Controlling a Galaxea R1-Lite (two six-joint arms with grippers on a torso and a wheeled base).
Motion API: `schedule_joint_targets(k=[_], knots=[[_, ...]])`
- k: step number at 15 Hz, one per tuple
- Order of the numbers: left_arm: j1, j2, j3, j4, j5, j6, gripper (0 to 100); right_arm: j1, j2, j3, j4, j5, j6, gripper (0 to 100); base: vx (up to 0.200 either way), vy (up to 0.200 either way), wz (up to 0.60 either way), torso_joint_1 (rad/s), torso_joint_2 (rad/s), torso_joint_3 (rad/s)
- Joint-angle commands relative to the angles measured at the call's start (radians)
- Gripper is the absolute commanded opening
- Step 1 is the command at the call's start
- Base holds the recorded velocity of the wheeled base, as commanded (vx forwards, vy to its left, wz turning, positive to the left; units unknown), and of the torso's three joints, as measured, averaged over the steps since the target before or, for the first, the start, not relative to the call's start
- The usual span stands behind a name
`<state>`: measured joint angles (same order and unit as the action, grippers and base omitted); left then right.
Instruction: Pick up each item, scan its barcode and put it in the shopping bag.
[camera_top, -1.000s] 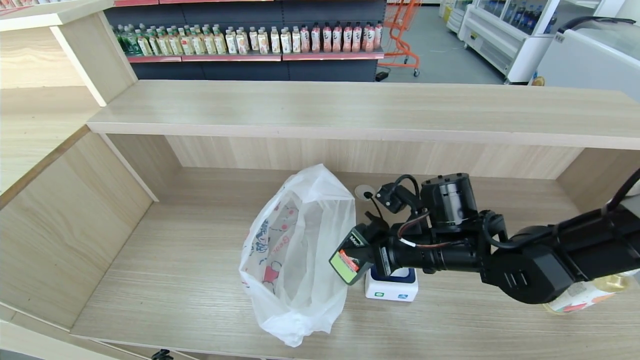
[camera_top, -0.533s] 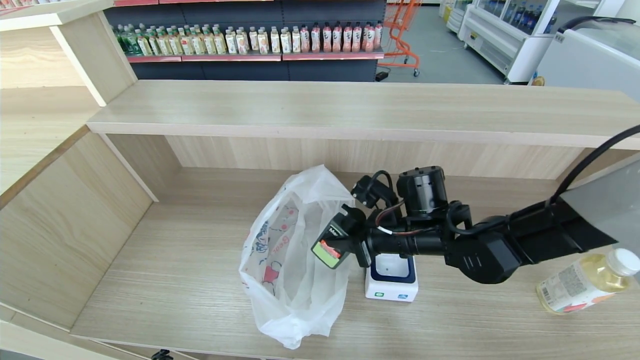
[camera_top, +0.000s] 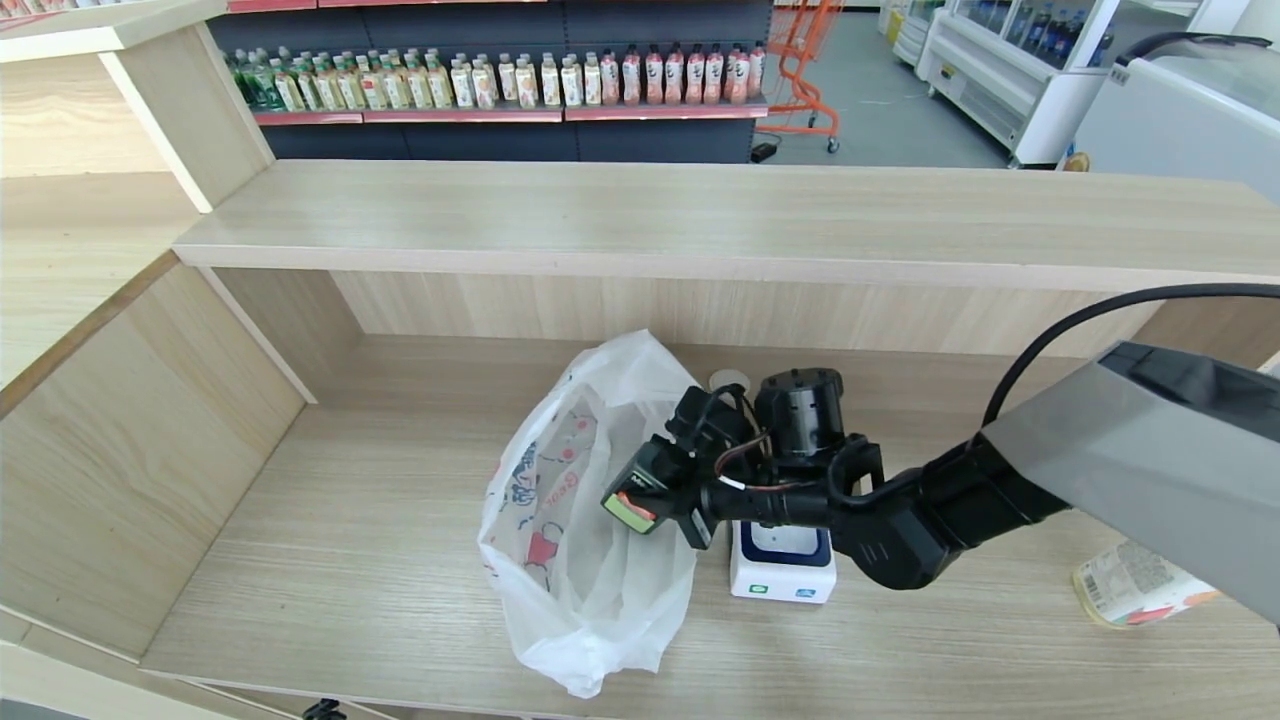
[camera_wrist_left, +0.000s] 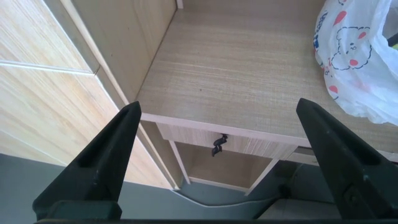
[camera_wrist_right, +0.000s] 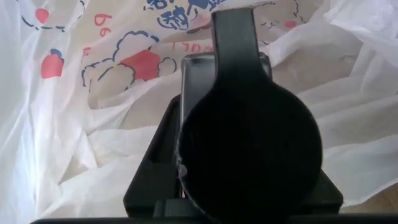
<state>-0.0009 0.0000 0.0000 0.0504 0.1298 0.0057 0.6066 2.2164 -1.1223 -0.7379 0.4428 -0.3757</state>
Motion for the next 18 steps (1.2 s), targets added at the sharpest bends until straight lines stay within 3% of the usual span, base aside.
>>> schedule_joint_targets(k=[1, 2, 5, 8, 11, 12, 14, 16, 18], knots=[[-0.001, 0.0, 0.0, 0.0, 0.001, -0.001, 100, -0.001, 0.036, -0.024, -0.008, 0.001, 0.003, 0, 0.0, 0.0, 0.0, 0.0, 0.0, 0.0], [0.001, 0.0, 0.0, 0.0, 0.001, 0.0, 100, -0.002, 0.039, -0.033, -0.008, 0.002, 0.011, 100, 0.0, 0.0, 0.0, 0.0, 0.0, 0.0], [0.001, 0.0, 0.0, 0.0, 0.001, 0.0, 100, -0.002, 0.032, -0.034, -0.023, 0.007, 0.146, 100, 0.0, 0.0, 0.0, 0.0, 0.0, 0.0], [-0.001, 0.0, 0.0, 0.0, 0.001, -0.001, 100, -0.008, -0.006, -0.09, -0.063, 0.005, 0.502, 100, 0.0, 0.0, 0.0, 0.0, 0.0, 0.0], [0.001, 0.0, 0.0, 0.0, 0.001, 0.0, 100, -0.054, -0.141, -0.068, -0.041, 0.002, 0.735, 100, 0.0, 0.0, 0.0, 0.0, 0.0, 0.0], [-0.001, 0.0, 0.0, 0.0, 0.001, 0.0, 100, -0.064, -0.182, -0.045, -0.029, 0.002, 0.764, 100, 0.0, 0.0, 0.0, 0.0, 0.0, 0.0], [0.001, 0.0, 0.0, 0.0, 0.001, 0.0, 100, -0.093, -0.422, 0.125, 0.046, 0.01, 0.845, 100, 0.0, 0.0, 0.0, 0.0, 0.0, 0.0], [-0.001, 0.0, 0.0, 0.0, 0.001, 0.0, 100, -0.107, -0.629, 0.256, 0.167, 0.01, 0.831, 100, 0.0, 0.0, 0.0, 0.0, 0.0, 0.0], [-0.001, 0.0, 0.0, 0.0, 0.001, 0.0, 100, -0.162, -0.785, 0.3, 0.316, -0.003, 0.736, 100, 0.0, 0.0, 0.0, 0.0, 0.0, 0.0]])
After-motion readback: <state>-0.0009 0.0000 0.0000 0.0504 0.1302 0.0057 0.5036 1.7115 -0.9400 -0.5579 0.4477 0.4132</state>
